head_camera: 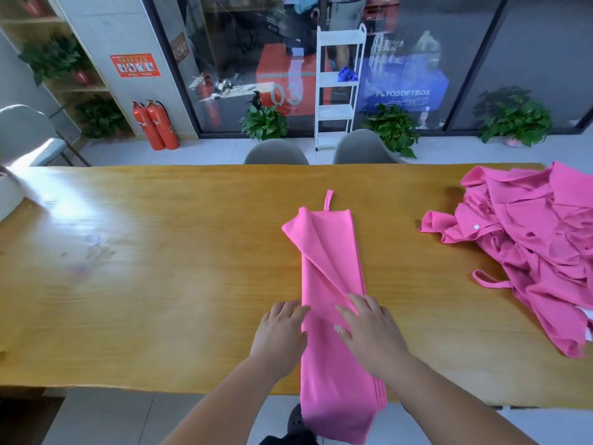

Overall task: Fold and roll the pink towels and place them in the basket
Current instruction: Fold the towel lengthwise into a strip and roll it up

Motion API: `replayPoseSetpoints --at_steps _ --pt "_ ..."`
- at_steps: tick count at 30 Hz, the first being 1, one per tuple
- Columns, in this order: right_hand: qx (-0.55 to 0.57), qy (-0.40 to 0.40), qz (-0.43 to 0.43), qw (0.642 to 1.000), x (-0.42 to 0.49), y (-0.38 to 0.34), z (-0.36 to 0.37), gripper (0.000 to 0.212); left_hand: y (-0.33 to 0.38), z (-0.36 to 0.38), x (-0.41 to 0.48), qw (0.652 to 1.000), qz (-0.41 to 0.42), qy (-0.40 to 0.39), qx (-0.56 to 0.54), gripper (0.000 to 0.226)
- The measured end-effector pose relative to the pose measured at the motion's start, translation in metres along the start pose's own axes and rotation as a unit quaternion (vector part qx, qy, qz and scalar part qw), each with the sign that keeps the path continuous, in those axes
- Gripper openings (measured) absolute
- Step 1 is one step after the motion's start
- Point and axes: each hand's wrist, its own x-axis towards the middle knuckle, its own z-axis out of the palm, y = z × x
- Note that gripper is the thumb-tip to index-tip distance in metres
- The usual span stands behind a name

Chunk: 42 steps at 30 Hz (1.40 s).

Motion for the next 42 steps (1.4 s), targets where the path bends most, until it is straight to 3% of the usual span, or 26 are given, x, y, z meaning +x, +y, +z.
replayPoseSetpoints --at_steps 6,13,16,18,20,22,23,25,30,35,42 --pt "-0.017 -0.072 -0.005 0.997 0.07 -0.018 -0.018 0.067 -0.026 -0.01 0.056 0.999 -0.03 -0.036 -0.015 0.068" --pt "-0.057 -0.089 -0.003 0.994 0.117 -0.026 -0.021 0.069 -0.043 -0.012 0.094 0.997 -0.02 -0.054 -0.042 0.069" --pt "-0.004 -0.064 -0.02 0.998 0.126 -0.02 -0.022 0.073 -0.049 -0.013 0.106 0.997 -0.012 -0.057 -0.053 0.067" --pt "0.115 -0.026 0.006 0.993 0.129 -0.008 -0.025 0.073 -0.051 -0.015 0.113 0.997 -0.007 -0.049 -0.065 0.068" --pt "0.288 0.023 0.123 0.949 0.133 0.008 -0.031 0.066 -0.051 -0.018 0.122 0.997 0.005 -0.038 -0.072 0.068" --pt "0.444 0.046 0.244 0.861 0.138 0.024 -0.037 0.057 -0.05 -0.021 0.134 0.997 0.02 -0.032 -0.064 0.067" --pt "0.495 0.031 0.276 0.823 0.14 0.031 -0.039 0.054 -0.05 -0.02 0.139 0.997 0.025 -0.035 -0.059 0.067" --pt "0.529 -0.008 0.293 0.797 0.147 0.041 -0.038 0.053 -0.049 -0.017 0.149 0.997 0.02 -0.046 -0.056 0.067" --pt "0.472 -0.012 0.257 0.843 0.185 0.054 -0.035 0.052 -0.048 -0.017 0.175 0.998 0.001 -0.057 -0.027 0.067" --pt "0.359 0.041 0.259 0.896 0.224 0.07 -0.037 0.044 -0.049 -0.023 0.209 0.998 -0.03 -0.049 -0.021 0.065" --pt "0.314 0.077 0.293 0.9 0.264 0.091 -0.036 0.044 -0.047 -0.036 0.27 0.989 -0.117 0.008 -0.086 0.058"
